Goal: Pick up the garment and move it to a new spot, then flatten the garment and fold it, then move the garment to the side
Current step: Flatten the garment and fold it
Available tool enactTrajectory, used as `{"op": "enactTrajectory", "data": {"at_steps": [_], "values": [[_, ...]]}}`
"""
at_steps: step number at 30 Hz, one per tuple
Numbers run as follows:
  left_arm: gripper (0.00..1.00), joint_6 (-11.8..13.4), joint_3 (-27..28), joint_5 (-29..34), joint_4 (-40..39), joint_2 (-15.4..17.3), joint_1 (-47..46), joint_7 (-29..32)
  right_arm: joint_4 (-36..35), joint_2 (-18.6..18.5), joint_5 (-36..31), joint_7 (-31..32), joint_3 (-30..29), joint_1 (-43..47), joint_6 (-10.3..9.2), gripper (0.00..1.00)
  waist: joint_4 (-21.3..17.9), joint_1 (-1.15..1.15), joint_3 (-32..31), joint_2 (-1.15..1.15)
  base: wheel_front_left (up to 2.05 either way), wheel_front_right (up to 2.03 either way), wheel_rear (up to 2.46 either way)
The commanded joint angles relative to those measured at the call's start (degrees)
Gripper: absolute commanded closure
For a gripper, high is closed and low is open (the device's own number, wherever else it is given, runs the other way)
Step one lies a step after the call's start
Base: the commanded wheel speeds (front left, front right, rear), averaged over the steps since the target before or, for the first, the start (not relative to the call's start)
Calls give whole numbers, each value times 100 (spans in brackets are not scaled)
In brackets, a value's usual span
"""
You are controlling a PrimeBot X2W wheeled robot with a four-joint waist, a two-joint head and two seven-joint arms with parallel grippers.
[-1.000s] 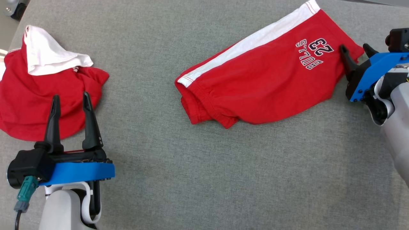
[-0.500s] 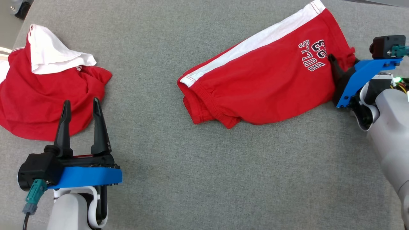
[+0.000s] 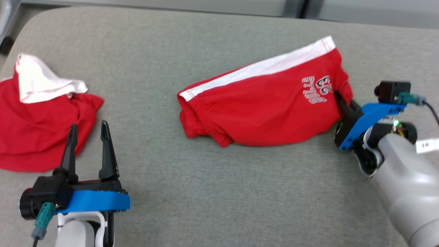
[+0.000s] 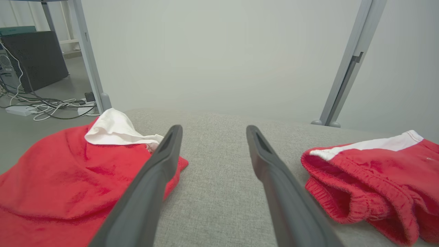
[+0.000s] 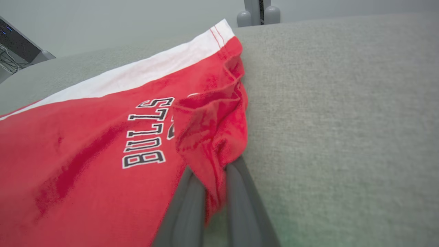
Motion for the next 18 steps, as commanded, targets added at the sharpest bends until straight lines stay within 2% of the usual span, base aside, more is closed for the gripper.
{"op": "enactTrajectory", "data": {"at_steps": [1,9,18], "values": [[0,-41,43,57,2,-11,79,-15,-113,11,139,-53,24,231,3,100,-260,0,-240,0,0,0,0],[0,-65,218,244,-9,-9,384,-15,-965,-164,832,-376,40,1296,3,100,-770,0,-584,0,0,0,0],[0,-90,277,303,-83,-9,579,-15,-1455,-509,1335,-661,-489,2312,3,100,-1074,0,-751,0,0,0,0]]}}
